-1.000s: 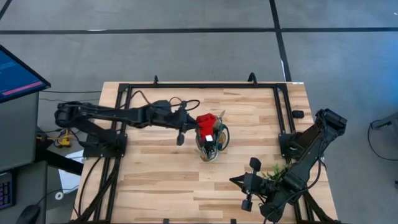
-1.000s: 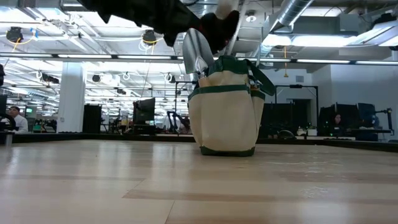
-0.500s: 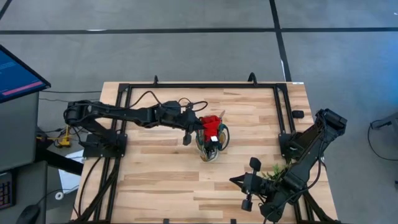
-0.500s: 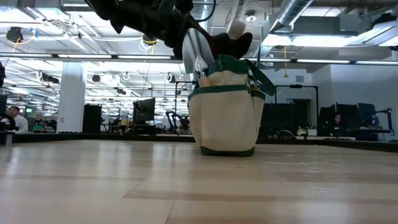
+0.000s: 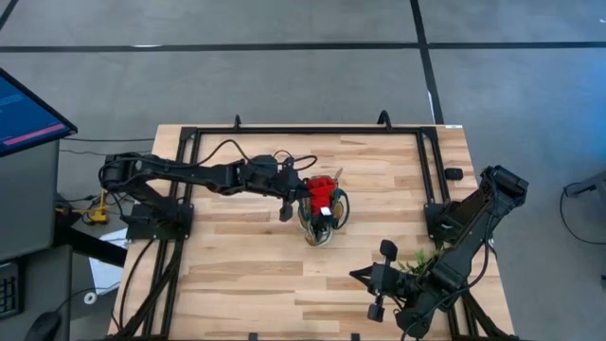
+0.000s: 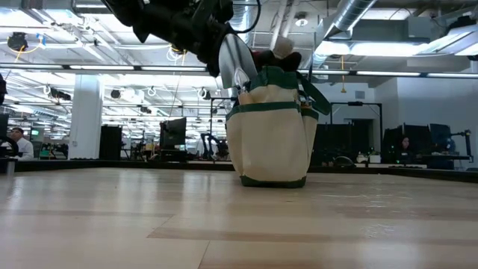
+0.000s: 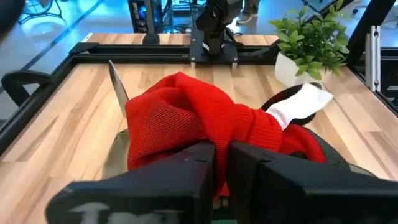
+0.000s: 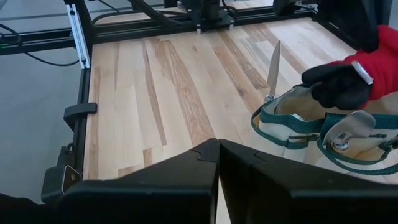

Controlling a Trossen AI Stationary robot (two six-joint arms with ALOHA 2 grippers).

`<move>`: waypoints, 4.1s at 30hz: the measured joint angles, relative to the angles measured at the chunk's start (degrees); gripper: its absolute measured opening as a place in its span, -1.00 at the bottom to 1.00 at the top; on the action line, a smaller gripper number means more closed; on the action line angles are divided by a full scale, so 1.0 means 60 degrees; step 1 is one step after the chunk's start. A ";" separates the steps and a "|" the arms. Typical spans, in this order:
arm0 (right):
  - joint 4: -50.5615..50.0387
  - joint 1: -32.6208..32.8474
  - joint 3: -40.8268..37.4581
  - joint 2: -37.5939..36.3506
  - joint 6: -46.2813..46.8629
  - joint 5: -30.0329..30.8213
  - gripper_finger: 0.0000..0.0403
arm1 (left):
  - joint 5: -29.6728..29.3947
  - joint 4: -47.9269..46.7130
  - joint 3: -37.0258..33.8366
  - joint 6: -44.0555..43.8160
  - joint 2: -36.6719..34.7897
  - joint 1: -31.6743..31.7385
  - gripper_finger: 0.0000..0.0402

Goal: Pick & Place Garden tools in Gardening bag
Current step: Put the red gloves into the gardening bag, then return to Home Position

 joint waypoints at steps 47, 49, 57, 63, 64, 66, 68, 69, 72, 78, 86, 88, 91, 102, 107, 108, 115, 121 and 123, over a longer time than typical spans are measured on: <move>0.0883 -0.1753 0.0002 -0.1000 -0.4313 -0.2306 -1.00 | -0.2544 -0.0314 -0.2405 -0.0109 -0.5072 -0.1720 -0.99; 0.0867 -0.1947 0.0004 -0.1414 -0.4873 -0.2396 -1.00 | -0.3623 -0.0296 -0.2813 -0.0099 -0.5673 -0.2245 -0.99; 0.2467 -0.3477 0.0015 -0.2576 -0.7781 -0.5382 -1.00 | -0.4290 -0.0313 -0.3537 -0.0179 -0.7190 -0.3689 -0.99; 0.2543 -0.5094 0.0000 -0.2684 -0.8747 -0.7075 -1.00 | -0.5813 -0.0704 -0.3537 0.0331 -0.7206 -0.4373 -1.00; 0.2479 -0.5288 -0.0004 -0.2754 -0.8842 -0.7325 -1.00 | -0.6147 -0.0813 -0.3550 0.0361 -0.7311 -0.4586 -1.00; 0.2584 -0.5672 0.0004 -0.2908 -0.9037 -0.7762 -1.00 | -0.6811 -0.0822 -0.3550 0.0391 -0.7612 -0.5044 -1.00; 0.2484 -0.5832 -0.0004 -0.3136 -0.9182 -0.7846 -1.00 | -0.7217 -0.0998 -0.3544 0.0519 -0.7979 -0.5520 -1.00; 0.2507 -0.5882 -0.0004 -0.3270 -0.9242 -0.7861 -1.00 | -0.7374 -0.1183 -0.3544 0.0563 -0.8190 -0.5761 -1.00; 0.2574 -0.5937 -0.0237 -0.3845 -0.9418 -0.7862 -1.00 | -0.8089 -0.1531 -0.3537 0.0579 -0.8853 -0.6547 -1.00; 0.4339 -0.5971 -0.2795 -0.5816 -0.9149 -0.7758 -1.00 | -1.0151 -0.2252 -0.3537 0.0577 -0.9517 -0.8040 -1.00; 0.6564 -0.6416 -0.6094 -0.8763 -0.8527 -0.7741 -1.00 | -1.0680 -0.2418 -0.3537 0.1321 -0.9655 -0.9474 -1.00; 0.6569 -0.6466 -0.6459 -0.9372 -0.8528 -0.7730 -1.00 | -1.0676 -0.2435 -0.3538 0.1338 -0.9868 -0.9691 -1.00; 0.6468 -0.6453 -0.6787 -1.0021 -0.8673 -0.7730 -1.00 | -1.0782 -0.2408 -0.3676 0.1322 -1.0276 -0.9759 -1.00; 0.5091 -0.6306 -0.7198 -1.1830 -0.8706 -0.7213 -1.00 | -1.1309 -0.2423 -0.4876 0.1324 -1.2619 -0.9759 -1.00; 0.4561 -0.6307 -0.7200 -1.2218 -0.8778 -0.7213 -1.00 | -1.1332 -0.2422 -0.5467 0.1355 -1.3492 -0.9759 -1.00; 0.4410 -0.6307 -0.7202 -1.2302 -0.8771 -0.7209 -1.00 | -1.1333 -0.2423 -0.5583 0.1408 -1.3647 -0.9759 -1.00; 0.4289 -0.6308 -0.7202 -1.2650 -0.8707 -0.7089 -1.00 | -1.0561 -0.2361 -0.6366 0.0894 -1.4517 -0.9752 -1.00; 0.4284 -0.6306 -0.7202 -1.2644 -0.8496 -0.6856 -1.00 | -0.9252 -0.0642 -0.6770 -0.0502 -1.3179 -0.9439 -1.00; 0.4289 -0.6306 -0.7202 -1.2644 -0.8495 -0.6850 -1.00 | -0.9246 0.0160 -0.6783 -0.0454 -1.2149 -0.9128 -1.00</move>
